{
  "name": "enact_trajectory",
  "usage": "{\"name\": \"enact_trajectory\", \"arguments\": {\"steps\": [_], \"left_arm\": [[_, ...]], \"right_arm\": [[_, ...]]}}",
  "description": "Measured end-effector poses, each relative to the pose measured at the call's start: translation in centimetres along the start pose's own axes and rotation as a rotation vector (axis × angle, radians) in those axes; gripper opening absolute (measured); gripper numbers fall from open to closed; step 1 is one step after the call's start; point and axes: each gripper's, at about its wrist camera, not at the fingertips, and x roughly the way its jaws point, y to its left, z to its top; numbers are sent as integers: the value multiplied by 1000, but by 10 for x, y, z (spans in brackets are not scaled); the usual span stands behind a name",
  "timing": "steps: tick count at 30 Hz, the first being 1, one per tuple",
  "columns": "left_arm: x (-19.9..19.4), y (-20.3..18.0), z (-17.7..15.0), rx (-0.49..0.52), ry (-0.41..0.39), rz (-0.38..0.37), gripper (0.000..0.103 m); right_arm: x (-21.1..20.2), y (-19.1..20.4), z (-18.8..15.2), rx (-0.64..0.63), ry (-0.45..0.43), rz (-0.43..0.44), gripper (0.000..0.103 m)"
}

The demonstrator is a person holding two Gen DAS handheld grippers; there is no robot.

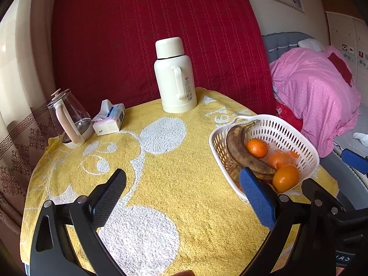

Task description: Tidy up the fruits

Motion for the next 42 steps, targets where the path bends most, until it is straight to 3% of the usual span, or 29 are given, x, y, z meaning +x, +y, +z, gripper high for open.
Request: {"name": "enact_trajectory", "arguments": {"steps": [42], "left_arm": [[4,-4,-7,31,1,19,98]], "right_arm": [[6,2,-3,-20,13,-16,100]]}}
